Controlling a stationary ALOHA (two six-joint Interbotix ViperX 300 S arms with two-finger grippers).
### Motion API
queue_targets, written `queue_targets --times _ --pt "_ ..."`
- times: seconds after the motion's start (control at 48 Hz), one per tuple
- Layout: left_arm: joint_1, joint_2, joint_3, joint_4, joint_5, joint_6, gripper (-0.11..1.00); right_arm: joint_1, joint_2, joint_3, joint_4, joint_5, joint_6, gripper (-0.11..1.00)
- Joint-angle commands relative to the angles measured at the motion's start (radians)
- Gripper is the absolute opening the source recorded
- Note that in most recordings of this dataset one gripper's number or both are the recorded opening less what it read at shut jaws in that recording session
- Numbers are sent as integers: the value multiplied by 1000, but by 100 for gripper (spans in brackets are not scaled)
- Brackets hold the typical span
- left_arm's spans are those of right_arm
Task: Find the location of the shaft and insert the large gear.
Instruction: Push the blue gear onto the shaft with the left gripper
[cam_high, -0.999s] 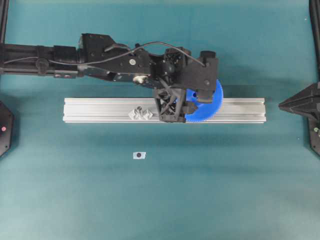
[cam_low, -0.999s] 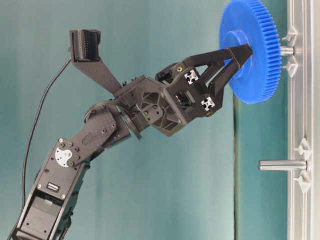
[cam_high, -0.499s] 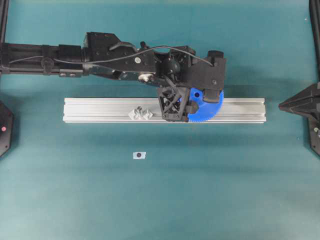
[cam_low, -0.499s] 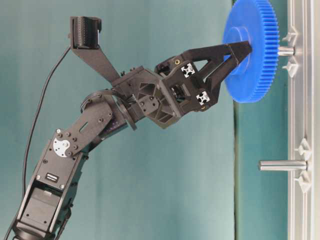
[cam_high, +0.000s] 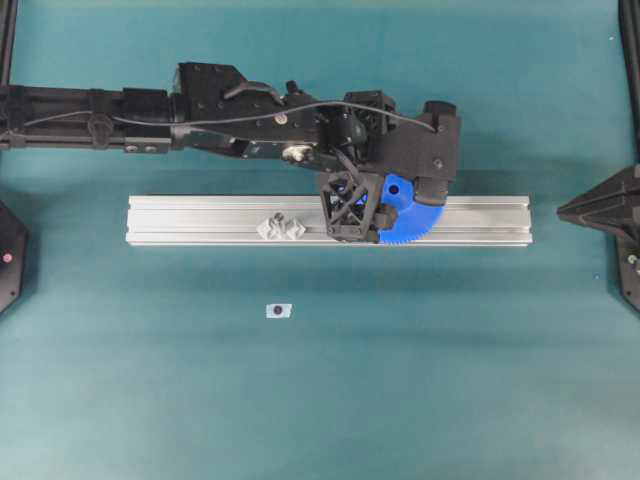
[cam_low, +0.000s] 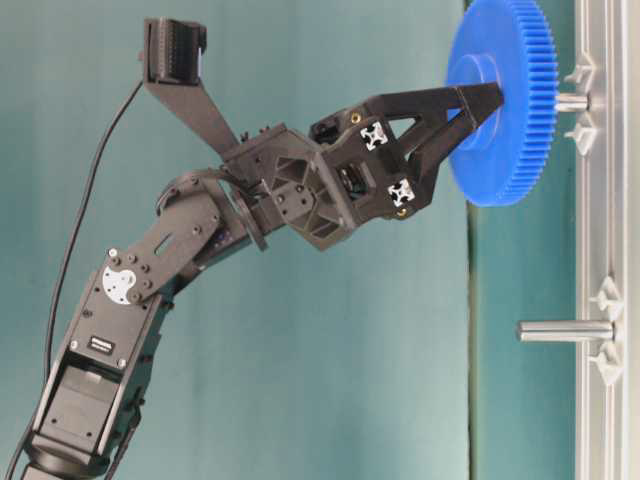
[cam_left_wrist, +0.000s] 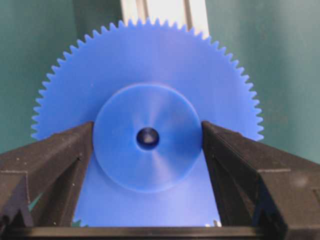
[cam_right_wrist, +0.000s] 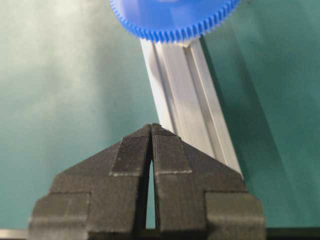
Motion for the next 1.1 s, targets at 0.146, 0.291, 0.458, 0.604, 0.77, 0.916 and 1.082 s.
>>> queue_targets --times 0.146,0.291,0.458,0.604,0.77,0.916,1.082 --pt "25 -21 -41 3 0 2 82 -3 8 -11 0 -9 12 6" --pt "25 -14 -58 3 0 5 82 -3 8 -9 0 -9 14 6" --pt "20 -9 -74 3 0 8 82 -3 8 -9 0 -9 14 6" --pt "20 -9 -69 3 11 9 82 -2 8 -11 0 -9 14 6" --pt "5 -9 -72 3 25 6 82 -3 8 -11 0 -9 14 6" --pt "-34 5 -81 3 21 -5 82 -2 8 -8 0 -9 14 6" --pt "-49 8 -80 3 21 -9 82 -3 6 -8 0 -9 14 6"
